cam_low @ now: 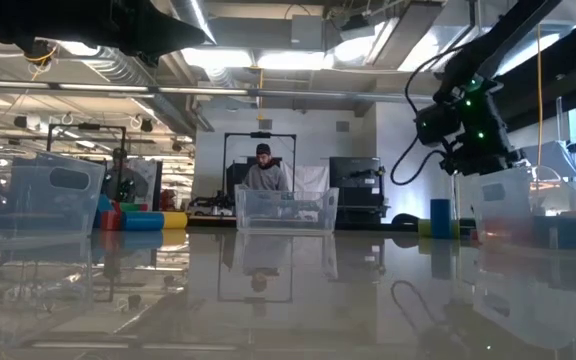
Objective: Sort blocks by size
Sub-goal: Put the green arch block into the bottom right transparent bin
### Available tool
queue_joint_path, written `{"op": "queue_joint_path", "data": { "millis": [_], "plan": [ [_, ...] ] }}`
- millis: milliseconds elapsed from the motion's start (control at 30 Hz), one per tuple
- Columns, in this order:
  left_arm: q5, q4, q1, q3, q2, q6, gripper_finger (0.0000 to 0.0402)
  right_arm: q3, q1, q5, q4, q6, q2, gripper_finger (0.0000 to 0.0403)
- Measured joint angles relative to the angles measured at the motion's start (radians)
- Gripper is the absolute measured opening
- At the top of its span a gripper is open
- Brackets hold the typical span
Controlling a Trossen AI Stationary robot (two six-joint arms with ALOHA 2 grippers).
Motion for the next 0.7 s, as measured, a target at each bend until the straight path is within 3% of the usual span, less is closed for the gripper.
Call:
{"op": "queue_joint_path", "data": {
  "millis": [333, 467, 700],
  "plan": [
    [0.0, -0.001, 0.0, 0.0, 0.0, 0.005, 0.0004, -0.121, 0.015, 0.077, 0.141, -0.09, -0.006, 0.0195],
    [0.0, 0.007, 0.0, 0.0, 0.0, 0.006, 0.0004, -0.132, 0.014, 0.13, 0.172, -0.122, -0.004, 0.0195],
    [0.0, 0.008, 0.001, 0.0, 0.0, 0.006, 0.0004, -0.126, 0.014, 0.125, 0.167, -0.131, -0.002, 0.0195]
  ]
}}
